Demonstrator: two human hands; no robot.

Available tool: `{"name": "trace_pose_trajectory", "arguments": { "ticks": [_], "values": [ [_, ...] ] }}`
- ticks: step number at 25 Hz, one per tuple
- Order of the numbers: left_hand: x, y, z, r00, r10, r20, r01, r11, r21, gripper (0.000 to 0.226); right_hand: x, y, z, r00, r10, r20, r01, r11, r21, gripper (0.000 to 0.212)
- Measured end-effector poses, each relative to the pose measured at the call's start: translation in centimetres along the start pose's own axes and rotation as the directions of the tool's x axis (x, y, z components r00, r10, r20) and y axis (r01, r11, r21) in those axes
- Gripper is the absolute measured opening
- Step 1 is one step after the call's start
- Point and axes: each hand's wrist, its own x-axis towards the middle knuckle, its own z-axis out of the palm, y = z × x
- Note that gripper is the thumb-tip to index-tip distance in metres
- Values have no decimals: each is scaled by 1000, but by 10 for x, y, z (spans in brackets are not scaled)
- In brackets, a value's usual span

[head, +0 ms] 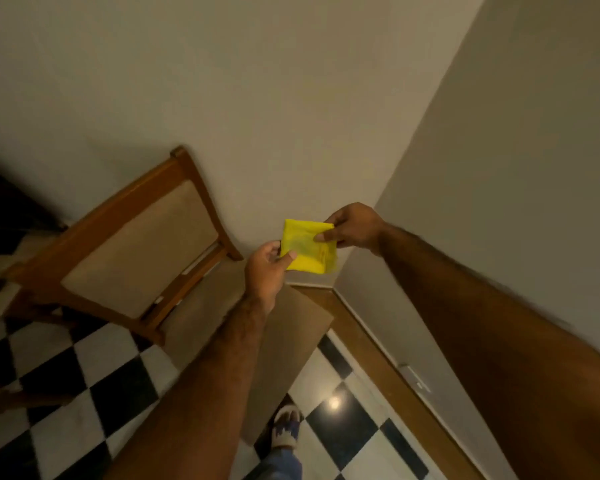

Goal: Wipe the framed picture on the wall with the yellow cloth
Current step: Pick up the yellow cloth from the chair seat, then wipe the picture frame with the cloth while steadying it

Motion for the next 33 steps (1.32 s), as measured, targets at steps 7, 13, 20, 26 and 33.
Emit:
{"name": "trace_pose_trajectory", "arguments": {
  "ticks": [7,13,20,26,33],
  "values": [
    [-31,150,91,957,214,194,-195,974,-112,35,-110,-50,-151,966,-97,-241,100,995,1,38],
    [-77,267,158,874,414,254,-388,910,-149,39,-213,-86,-251,882,-184,-433,161,983,-89,40],
    [-148,419,232,724,634,272,-581,773,-255,42,-353,-133,-359,666,-286,-689,276,953,-129,39],
    [-227,567,276,546,793,271,-659,606,-446,39,-484,-194,-431,343,-428,-836,348,885,-310,42],
    [-321,758,292,389,891,235,-628,443,-639,29,-681,-232,-516,-448,-693,-565,-211,696,-686,43]
  ]
}}
